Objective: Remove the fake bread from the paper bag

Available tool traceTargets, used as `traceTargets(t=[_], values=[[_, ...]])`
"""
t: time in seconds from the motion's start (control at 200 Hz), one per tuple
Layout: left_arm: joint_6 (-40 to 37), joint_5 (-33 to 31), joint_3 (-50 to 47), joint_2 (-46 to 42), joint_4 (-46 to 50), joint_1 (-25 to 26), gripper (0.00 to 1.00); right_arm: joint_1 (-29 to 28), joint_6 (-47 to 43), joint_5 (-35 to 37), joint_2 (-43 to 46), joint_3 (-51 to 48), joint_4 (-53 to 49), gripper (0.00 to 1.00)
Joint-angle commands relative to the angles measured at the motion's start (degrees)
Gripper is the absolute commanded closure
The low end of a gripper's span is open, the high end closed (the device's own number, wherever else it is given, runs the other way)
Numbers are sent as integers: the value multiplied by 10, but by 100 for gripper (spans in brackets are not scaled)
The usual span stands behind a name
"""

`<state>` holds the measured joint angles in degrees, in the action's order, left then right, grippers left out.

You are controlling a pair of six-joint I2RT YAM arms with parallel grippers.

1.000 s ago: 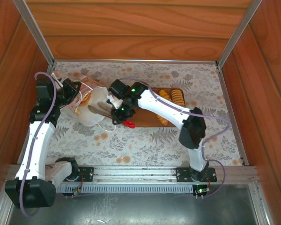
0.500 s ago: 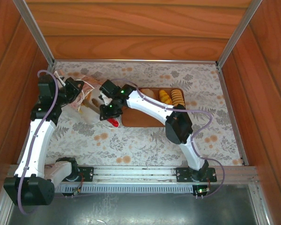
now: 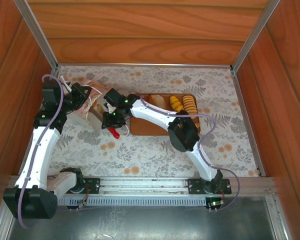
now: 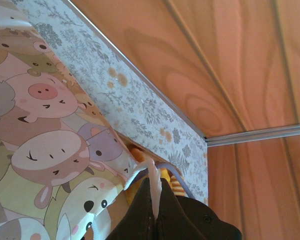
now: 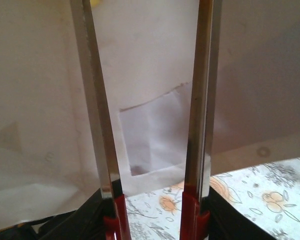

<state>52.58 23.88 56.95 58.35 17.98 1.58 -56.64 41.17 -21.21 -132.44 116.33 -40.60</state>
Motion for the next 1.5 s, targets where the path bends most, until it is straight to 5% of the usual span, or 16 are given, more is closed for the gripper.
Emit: traceTargets(t=[0.0, 0.795, 1.234, 1.494], values=[[5, 6, 4, 1, -14, 3, 100, 7, 33, -41, -10, 1, 43, 59], [0, 2, -12, -3, -17, 6, 100, 23, 127, -133, -48, 16, 131, 64], [-10, -20, -18, -10, 2, 7, 100, 22, 35, -76, -2, 9, 48, 84], [-12, -33, -27, -11, 13, 7, 100, 21, 2, -21, 54, -25, 31, 87]])
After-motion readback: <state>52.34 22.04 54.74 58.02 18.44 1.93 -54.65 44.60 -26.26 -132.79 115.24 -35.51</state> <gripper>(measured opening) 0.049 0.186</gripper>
